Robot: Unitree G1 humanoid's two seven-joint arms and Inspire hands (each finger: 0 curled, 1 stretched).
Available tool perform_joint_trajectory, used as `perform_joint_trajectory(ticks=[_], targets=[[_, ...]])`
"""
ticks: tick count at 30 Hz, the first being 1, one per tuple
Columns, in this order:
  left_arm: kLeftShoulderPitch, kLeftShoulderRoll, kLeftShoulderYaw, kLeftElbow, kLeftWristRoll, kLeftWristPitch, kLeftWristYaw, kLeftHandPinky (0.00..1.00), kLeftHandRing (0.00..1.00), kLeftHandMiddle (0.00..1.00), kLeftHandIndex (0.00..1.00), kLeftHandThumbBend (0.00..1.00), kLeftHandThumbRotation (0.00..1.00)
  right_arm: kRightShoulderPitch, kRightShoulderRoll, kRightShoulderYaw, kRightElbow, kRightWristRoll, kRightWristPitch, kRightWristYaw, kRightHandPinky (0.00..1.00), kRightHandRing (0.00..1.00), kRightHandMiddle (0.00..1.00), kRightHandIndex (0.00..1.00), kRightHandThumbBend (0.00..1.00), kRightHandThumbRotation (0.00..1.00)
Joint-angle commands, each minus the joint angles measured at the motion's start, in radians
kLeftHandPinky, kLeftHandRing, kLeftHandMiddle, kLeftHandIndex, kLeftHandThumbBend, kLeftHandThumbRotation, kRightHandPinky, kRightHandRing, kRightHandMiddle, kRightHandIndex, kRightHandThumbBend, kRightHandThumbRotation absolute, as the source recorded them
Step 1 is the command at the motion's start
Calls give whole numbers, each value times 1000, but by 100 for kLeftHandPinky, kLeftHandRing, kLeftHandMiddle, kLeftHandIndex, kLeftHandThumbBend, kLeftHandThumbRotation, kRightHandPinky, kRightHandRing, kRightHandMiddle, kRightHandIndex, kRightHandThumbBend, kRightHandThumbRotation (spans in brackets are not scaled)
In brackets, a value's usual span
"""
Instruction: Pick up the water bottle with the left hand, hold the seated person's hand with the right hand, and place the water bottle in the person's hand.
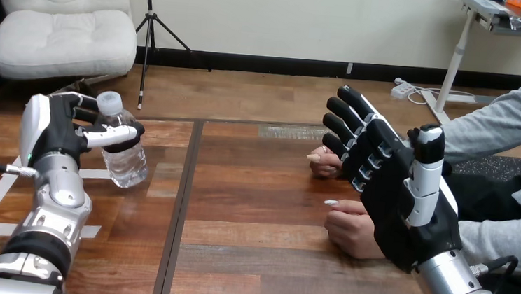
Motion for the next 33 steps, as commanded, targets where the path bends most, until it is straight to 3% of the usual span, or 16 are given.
perform_joint_trajectory(ticks=[1,8,16,20,26,31,33], targets=[[-34,44,-8,-93,18,-67,4,41,46,50,49,70,0,-66,-22,-17,9,-14,-23,0,100,98,95,94,97,100],[-26,50,-7,-120,16,-74,-10,40,44,48,48,71,0,-79,-32,-19,33,-42,-42,-2,100,97,95,94,97,100],[-21,57,-8,-151,19,-70,-18,40,44,49,48,72,0,-109,-68,-21,104,-89,-113,19,100,97,96,95,94,100],[-15,60,-9,-171,19,-68,-24,39,44,48,48,72,0,-130,-94,-19,151,-142,-176,18,98,96,95,94,92,100],[-1,62,-1,-214,10,-66,-40,39,44,48,48,73,0,-173,-151,-19,251,-295,-322,-39,91,92,92,90,92,100],[5,61,2,-229,10,-58,-44,39,44,48,48,73,0,-182,-154,-16,280,-312,-360,-49,89,91,91,89,92,100],[13,67,-3,-249,19,-52,-45,39,44,48,48,73,0,-222,-213,-13,345,-409,-428,-92,88,90,91,89,92,100]])
